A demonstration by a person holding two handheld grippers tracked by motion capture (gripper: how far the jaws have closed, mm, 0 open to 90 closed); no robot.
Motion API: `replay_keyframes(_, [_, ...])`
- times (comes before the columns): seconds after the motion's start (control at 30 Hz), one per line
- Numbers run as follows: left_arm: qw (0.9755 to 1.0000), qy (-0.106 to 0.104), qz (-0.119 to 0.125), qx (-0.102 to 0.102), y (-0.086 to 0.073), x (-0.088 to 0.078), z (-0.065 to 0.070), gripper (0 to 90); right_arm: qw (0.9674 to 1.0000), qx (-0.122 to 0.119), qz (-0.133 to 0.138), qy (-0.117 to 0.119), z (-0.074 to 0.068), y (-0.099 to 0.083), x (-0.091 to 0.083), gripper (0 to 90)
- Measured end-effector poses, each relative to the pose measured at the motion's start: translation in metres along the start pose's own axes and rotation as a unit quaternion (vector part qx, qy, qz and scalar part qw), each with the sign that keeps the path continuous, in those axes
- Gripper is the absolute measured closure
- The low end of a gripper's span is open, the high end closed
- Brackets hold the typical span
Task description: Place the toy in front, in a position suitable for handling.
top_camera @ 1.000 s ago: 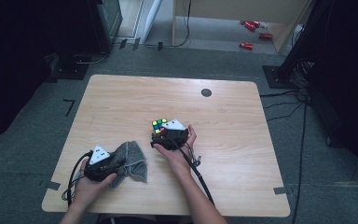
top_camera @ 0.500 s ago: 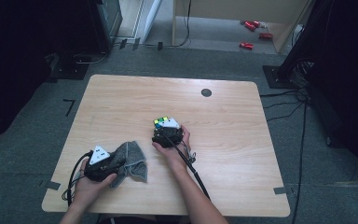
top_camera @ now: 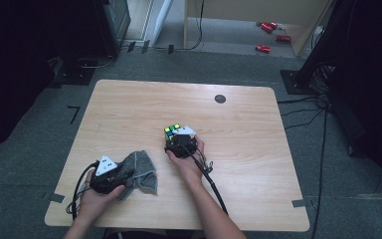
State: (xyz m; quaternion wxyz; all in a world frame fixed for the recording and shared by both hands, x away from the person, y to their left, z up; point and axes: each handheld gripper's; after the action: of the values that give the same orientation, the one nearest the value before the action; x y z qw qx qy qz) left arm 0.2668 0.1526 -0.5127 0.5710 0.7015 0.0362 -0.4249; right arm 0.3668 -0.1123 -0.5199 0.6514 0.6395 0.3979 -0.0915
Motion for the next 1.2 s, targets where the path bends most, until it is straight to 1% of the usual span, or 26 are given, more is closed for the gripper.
replay_keyframes(0.07, [1.0, 0.0, 0.0, 0.001, 0.0, 0.0, 0.0, 57.1, 0.9997, -0.019, 0.012, 0.005, 0.001, -0.002, -0.006, 34.4])
replay_keyframes(0.17, [1.0, -0.001, 0.0, 0.0, 0.0, 0.0, 0.0, 56.6, 0.9994, -0.024, 0.018, 0.017, 0.003, -0.003, -0.017, 34.4])
replay_keyframes(0.2, [1.0, -0.001, 0.0, 0.0, 0.0, 0.0, 0.0, 56.3, 0.9994, -0.024, 0.018, 0.017, 0.003, -0.003, -0.017, 34.4])
replay_keyframes(0.23, [1.0, -0.001, 0.0, 0.0, 0.0, 0.0, 0.0, 55.7, 0.9989, -0.03, 0.024, 0.027, 0.006, -0.003, -0.027, 34.4])
replay_keyframes(0.27, [1.0, -0.001, 0.001, 0.001, 0.0, 0.0, 0.001, 54.1, 0.9985, -0.035, 0.027, 0.032, 0.007, -0.003, -0.032, 34.5])
replay_keyframes(0.37, [1.0, 0.003, 0.002, 0.002, 0.0, 0.001, 0.003, 44.6, 0.9976, -0.043, 0.031, 0.044, 0.012, -0.003, -0.049, 34.4])
replay_keyframes(0.4, [0.9999, 0.001, 0.001, 0.011, 0.001, 0.0, 0.005, 40.7, 0.9973, -0.046, 0.032, 0.048, 0.014, -0.004, -0.055, 34.4])
replay_keyframes(0.43, [0.9999, 0.001, 0.001, 0.011, 0.001, 0.0, 0.005, 37.4, 0.9969, -0.049, 0.033, 0.052, 0.016, -0.005, -0.061, 34.4])
replay_keyframes(0.47, [0.9998, 0.001, -0.002, 0.018, 0.001, -0.001, 0.008, 35.9, 0.9967, -0.052, 0.033, 0.053, 0.018, -0.007, -0.066, 34.4])
replay_keyframes(0.5, [0.9999, -0.003, -0.004, 0.011, 0.001, -0.001, 0.008, 34.2, 0.9964, -0.054, 0.032, 0.056, 0.02, -0.009, -0.071, 34.3])
replay_keyframes(0.53, [0.9999, -0.009, -0.006, -0.002, 0.002, -0.001, 0.008, 31.3, 0.9962, -0.056, 0.03, 0.06, 0.022, -0.011, -0.076, 34.3])
replay_keyframes(0.57, [0.9999, -0.009, -0.006, -0.002, 0.002, -0.001, 0.008, 28.4, 0.996, -0.059, 0.027, 0.062, 0.024, -0.013, -0.081, 34.4])
replay_keyframes(0.6, [0.9998, -0.01, -0.012, -0.009, 0.004, 0.001, 0.011, 26.6, 0.9958, -0.06, 0.027, 0.064, 0.026, -0.016, -0.085, 34.3])
replay_keyframes(0.63, [0.9998, -0.01, -0.012, -0.009, 0.004, 0.001, 0.011, 26.3, 0.9956, -0.061, 0.027, 0.066, 0.028, -0.019, -0.09, 34.3])
replay_keyframes(0.67, [0.9998, -0.002, -0.017, -0.005, 0.005, 0.002, 0.013, 26.3, 0.9954, -0.06, 0.028, 0.068, 0.03, -0.021, -0.094, 34.4])
replay_keyframes(0.7, [0.9997, 0.007, -0.023, -0.006, 0.007, 0.005, 0.015, 26.5, 0.9953, -0.061, 0.027, 0.071, 0.031, -0.024, -0.098, 34.3])
replay_keyframes(0.73, [0.9997, 0.007, -0.023, -0.006, 0.007, 0.005, 0.015, 27.9, 0.9953, -0.061, 0.027, 0.071, 0.031, -0.024, -0.098, 34.3])
replay_keyframes(0.77, [0.9995, 0.018, -0.025, -0.006, 0.009, 0.006, 0.017, 33.6, 0.9949, -0.065, 0.027, 0.072, 0.034, -0.03, -0.105, 34.3])
replay_keyframes(0.8, [0.9994, 0.02, -0.026, -0.003, 0.01, 0.006, 0.018, 42.4, 0.9949, -0.064, 0.026, 0.074, 0.035, -0.032, -0.108, 34.3])
replay_keyframes(0.83, [0.9995, 0.019, -0.026, -0.001, 0.011, 0.007, 0.019, 48.7, 0.9948, -0.064, 0.026, 0.075, 0.036, -0.035, -0.112, 34.3])
replay_keyframes(0.9, [0.9995, 0.019, -0.025, 0.0, 0.014, 0.008, 0.021, 58.9, 0.9945, -0.062, 0.026, 0.08, 0.037, -0.04, -0.117, 34.3])
replay_keyframes(0.97, [0.9994, -0.012, -0.026, -0.02, 0.019, 0.008, 0.02, 64.9, 0.9943, -0.059, 0.025, 0.086, 0.039, -0.045, -0.123, 34.3])
replay_keyframes(1.0, [0.9991, -0.025, -0.025, -0.026, 0.023, 0.008, 0.021, 66.8, 0.9942, -0.059, 0.025, 0.087, 0.04, -0.047, -0.125, 34.3])
replay_keyframes(1.03, [0.999, -0.031, -0.021, -0.024, 0.026, 0.006, 0.022, 68.1, 0.9942, -0.057, 0.027, 0.087, 0.041, -0.049, -0.127, 34.3])
replay_keyframes(1.13, [0.9986, -0.048, 0.004, -0.022, 0.039, 0.001, 0.026, 69.5, 0.9939, -0.05, 0.035, 0.092, 0.045, -0.054, -0.133, 34.3])
replay_keyframes(1.2, [0.9977, -0.058, 0.023, -0.026, 0.048, -0.001, 0.027, 70.0, 0.9932, -0.052, 0.037, 0.097, 0.047, -0.056, -0.134, 34.3])
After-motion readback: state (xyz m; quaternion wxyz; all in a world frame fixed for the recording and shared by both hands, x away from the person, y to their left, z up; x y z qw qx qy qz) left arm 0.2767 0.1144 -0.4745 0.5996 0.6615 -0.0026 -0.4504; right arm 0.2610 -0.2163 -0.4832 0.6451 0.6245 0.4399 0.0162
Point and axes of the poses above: each handheld gripper's, and its own axes: x roughly forward along the jaws, y roughly out of its top, z roughly to its right, and after that the axes turned 4 degrees about y, right-handed
